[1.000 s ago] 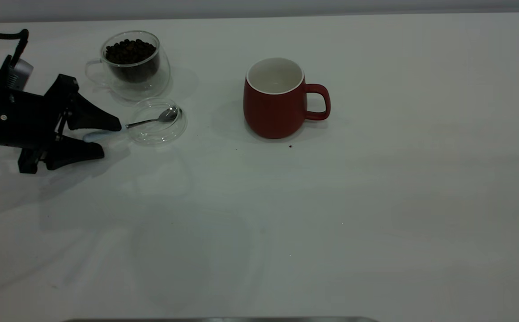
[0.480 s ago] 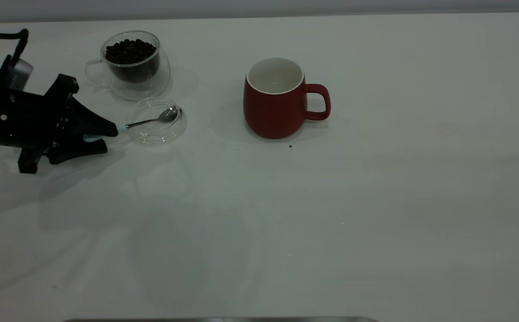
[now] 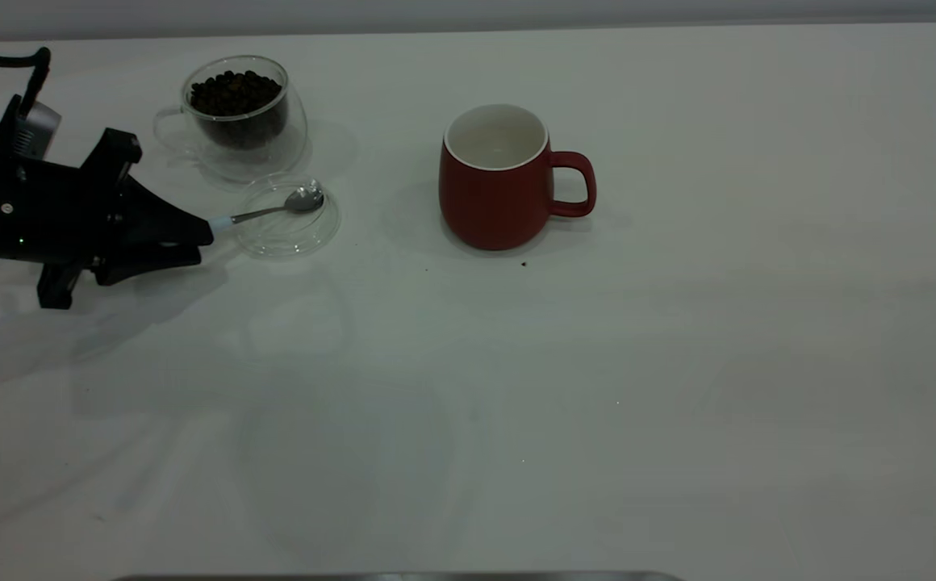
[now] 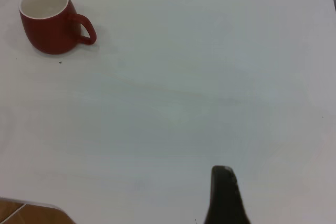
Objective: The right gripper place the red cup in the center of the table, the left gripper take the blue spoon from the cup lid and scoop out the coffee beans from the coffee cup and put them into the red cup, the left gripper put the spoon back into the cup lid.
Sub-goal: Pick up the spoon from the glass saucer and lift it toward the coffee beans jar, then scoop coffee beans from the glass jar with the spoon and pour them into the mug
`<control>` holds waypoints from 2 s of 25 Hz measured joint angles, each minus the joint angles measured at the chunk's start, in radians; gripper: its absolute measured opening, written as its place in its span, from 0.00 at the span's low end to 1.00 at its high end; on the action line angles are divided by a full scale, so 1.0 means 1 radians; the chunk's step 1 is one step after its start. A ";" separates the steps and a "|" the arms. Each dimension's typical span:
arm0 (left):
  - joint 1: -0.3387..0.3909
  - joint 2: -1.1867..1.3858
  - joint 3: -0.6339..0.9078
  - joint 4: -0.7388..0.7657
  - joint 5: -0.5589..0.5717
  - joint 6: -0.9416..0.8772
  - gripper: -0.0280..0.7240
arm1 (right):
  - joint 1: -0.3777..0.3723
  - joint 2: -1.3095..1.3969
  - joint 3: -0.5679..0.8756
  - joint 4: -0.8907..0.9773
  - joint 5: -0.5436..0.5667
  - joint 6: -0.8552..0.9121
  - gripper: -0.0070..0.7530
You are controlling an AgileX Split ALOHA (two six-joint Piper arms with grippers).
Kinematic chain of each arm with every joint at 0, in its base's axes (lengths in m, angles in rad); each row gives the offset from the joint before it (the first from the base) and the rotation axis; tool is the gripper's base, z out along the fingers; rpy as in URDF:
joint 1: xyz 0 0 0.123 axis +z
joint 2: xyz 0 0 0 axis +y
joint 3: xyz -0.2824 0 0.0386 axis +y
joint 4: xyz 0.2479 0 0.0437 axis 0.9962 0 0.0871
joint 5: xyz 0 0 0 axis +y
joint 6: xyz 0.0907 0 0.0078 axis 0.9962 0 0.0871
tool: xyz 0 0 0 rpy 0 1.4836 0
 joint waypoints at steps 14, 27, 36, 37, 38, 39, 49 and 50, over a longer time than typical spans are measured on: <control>0.000 -0.009 -0.001 0.024 0.077 -0.175 0.21 | 0.000 0.000 0.000 0.000 0.000 0.000 0.73; 0.000 -0.085 -0.001 0.281 0.104 -0.256 0.20 | 0.000 0.000 0.000 0.000 0.000 0.000 0.73; 0.000 -0.252 0.001 0.409 0.048 -0.313 0.20 | 0.000 0.000 0.000 0.000 0.000 0.000 0.73; 0.000 -0.277 0.001 0.414 0.047 -0.315 0.20 | 0.000 0.000 0.000 0.000 0.000 0.000 0.73; 0.000 -0.303 0.001 0.418 0.047 -0.315 0.20 | 0.000 0.000 0.000 0.000 0.000 0.000 0.73; 0.000 -0.327 0.001 0.419 0.047 -0.315 0.20 | 0.000 0.000 0.000 0.000 0.000 0.000 0.73; 0.018 -0.529 0.002 0.425 -0.056 -0.311 0.20 | 0.000 0.000 0.000 0.000 0.000 0.000 0.73; 0.033 -0.531 0.002 0.425 -0.056 -0.313 0.20 | 0.000 0.000 0.000 0.000 0.000 0.000 0.73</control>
